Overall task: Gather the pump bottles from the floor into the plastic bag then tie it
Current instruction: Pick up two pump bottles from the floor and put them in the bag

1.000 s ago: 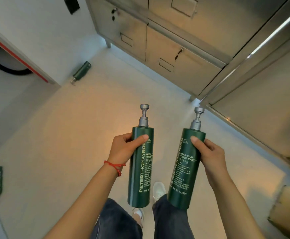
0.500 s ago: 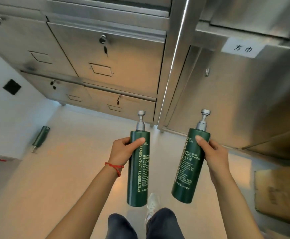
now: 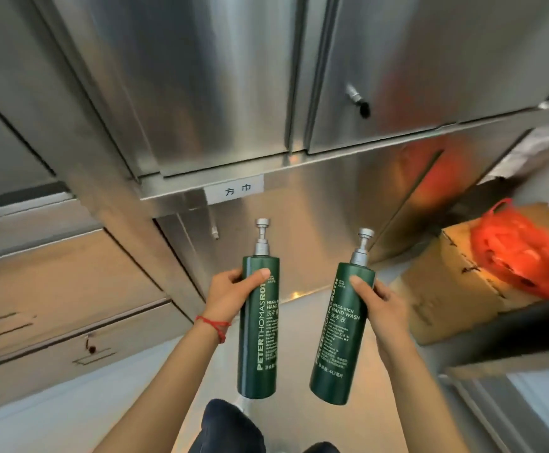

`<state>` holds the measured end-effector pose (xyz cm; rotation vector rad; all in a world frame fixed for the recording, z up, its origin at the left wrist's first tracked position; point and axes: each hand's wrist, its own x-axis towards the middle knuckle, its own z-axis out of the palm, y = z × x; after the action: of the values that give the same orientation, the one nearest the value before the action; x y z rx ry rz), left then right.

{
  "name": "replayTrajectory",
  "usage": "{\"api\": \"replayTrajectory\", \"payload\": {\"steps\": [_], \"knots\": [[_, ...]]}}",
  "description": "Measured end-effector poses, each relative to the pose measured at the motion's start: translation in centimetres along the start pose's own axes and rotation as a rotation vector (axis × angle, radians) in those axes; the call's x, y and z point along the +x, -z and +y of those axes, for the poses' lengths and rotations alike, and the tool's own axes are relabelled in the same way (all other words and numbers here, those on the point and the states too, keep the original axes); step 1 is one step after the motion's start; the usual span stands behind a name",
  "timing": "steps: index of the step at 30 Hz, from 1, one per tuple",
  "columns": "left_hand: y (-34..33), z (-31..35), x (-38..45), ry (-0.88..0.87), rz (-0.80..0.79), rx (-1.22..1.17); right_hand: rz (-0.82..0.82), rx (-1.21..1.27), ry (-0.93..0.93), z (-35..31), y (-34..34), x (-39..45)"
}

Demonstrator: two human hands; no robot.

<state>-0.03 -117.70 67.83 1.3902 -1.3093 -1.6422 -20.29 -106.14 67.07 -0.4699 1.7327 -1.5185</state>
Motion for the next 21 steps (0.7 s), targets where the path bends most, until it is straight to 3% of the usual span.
{"api": "replayTrajectory", "payload": {"steps": [11, 21], "knots": [[-13.8, 5.0, 8.1, -0.059, -0.496, 0.209, 0.500, 0.139, 0.030, -2.2, 8.1, 1.9], [-32.5, 6.0, 10.4, -0.076, -0.712, 0.242, 0.731, 0.162, 0.060, -3.9, 21.7, 7.5]]}}
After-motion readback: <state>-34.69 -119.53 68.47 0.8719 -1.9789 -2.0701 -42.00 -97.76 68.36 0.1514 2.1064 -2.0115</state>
